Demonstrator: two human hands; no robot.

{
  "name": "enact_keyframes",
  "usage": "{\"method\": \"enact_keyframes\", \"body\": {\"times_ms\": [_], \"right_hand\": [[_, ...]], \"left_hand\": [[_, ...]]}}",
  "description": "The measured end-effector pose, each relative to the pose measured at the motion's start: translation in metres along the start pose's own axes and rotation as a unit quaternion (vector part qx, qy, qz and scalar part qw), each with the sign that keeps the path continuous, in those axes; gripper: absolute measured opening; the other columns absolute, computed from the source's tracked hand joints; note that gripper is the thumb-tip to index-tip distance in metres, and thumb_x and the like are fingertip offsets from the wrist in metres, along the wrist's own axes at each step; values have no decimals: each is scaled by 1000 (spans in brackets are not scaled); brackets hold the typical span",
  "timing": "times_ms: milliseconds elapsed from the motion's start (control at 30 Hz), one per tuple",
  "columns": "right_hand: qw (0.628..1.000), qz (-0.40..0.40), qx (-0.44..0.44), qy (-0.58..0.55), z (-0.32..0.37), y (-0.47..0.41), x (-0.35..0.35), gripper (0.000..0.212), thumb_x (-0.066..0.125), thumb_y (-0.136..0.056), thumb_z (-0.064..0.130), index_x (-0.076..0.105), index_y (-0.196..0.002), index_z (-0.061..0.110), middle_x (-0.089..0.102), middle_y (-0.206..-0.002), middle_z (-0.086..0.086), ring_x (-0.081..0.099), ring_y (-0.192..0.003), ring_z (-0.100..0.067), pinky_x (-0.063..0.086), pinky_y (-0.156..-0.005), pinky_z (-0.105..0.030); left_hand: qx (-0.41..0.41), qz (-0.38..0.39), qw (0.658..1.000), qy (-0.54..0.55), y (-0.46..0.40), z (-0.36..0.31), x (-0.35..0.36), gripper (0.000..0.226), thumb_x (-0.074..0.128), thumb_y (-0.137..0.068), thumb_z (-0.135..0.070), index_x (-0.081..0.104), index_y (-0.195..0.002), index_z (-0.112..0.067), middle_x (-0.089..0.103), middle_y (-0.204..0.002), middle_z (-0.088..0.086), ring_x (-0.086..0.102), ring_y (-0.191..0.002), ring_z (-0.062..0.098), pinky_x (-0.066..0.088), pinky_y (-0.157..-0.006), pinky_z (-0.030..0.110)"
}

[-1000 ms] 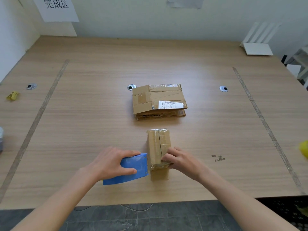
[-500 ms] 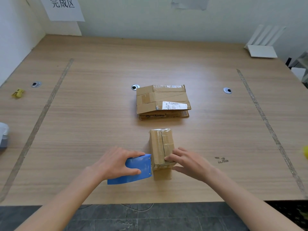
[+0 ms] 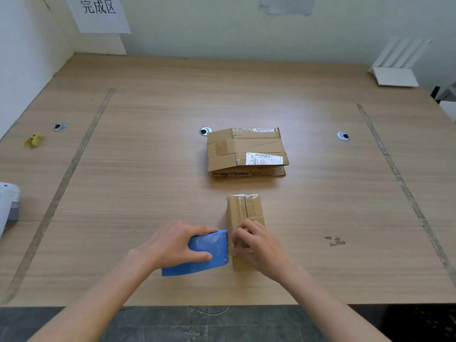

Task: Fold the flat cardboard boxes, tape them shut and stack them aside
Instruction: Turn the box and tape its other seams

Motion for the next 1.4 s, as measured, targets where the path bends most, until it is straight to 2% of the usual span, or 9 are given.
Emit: {"method": "enact_keyframes", "body": {"times_ms": [100,333,533,667,833,933,1133,1267,1400], "right_hand": [[999,-20,-16,34,4,-2,1,24,82,-81,28,63,-93,20,58,-97,5,53,-78,-18,45,-60,-27],[996,-20,-48,71,7,-2,3,24,84,-80,32,68,-96,23,60,-94,3,53,-73,-18,47,-60,-26],[999,-23,-26,38,2,2,6,27,82,-83,33,69,-104,23,58,-100,3,54,-79,-17,50,-68,-27],[1000,-6,13,16,-2,1,8,32,79,-85,35,68,-112,21,60,-106,2,57,-85,-20,53,-73,-32],[999,25,38,12,-4,-3,8,32,74,-90,36,68,-118,21,59,-110,-1,56,-94,-23,51,-80,-35],[999,28,37,7,-3,-2,8,32,71,-92,38,67,-118,20,58,-111,-1,55,-97,-23,48,-81,-33],[998,34,45,-1,-4,-2,8,33,69,-93,37,65,-122,22,55,-114,0,52,-99,-22,47,-84,-33],[998,34,44,-2,-2,-2,7,33,70,-93,36,64,-122,21,54,-112,0,51,-98,-20,46,-83,-31],[998,26,56,-15,-3,-1,7,34,72,-91,34,61,-120,20,52,-109,2,49,-94,-19,44,-80,-28]], "left_hand": [[5,-2,1000,-5,2,2,-2,66,51,-73,-77,43,-137,-61,67,-89,-26,57,-72,1,43,-61,19],[16,-2,1000,-7,6,-1,-5,66,51,-75,-74,44,-139,-59,68,-105,-27,58,-79,1,42,-65,17],[10,4,1000,8,6,2,-2,65,54,-76,-73,44,-138,-59,68,-105,-27,58,-80,1,45,-68,19],[12,13,1000,-23,1,0,-2,70,46,-75,-78,42,-141,-58,65,-92,-24,56,-73,2,37,-60,15],[3,2,998,-57,-5,1,-2,70,47,-76,-76,44,-142,-54,65,-90,-22,52,-67,2,35,-57,16],[-6,4,998,-60,-4,8,0,69,49,-76,-74,44,-142,-55,68,-92,-20,52,-68,2,38,-58,17],[-15,21,992,-122,-12,3,-3,69,47,-78,-73,40,-145,-55,70,-94,-16,51,-68,7,45,-62,28],[-31,22,988,-150,-20,-6,5,69,48,-80,-72,41,-145,-52,71,-91,-9,57,-73,12,46,-63,33],[-42,11,986,-161,-29,-11,9,69,49,-79,-72,44,-145,-50,71,-90,-5,61,-76,18,47,-62,33]]}}
Point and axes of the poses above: each hand's wrist, its own y-axis away from the middle knuckle, its own x-axis out of the palm, z = x × y, the point moved 9 cm from there along -y, towards the middle knuckle
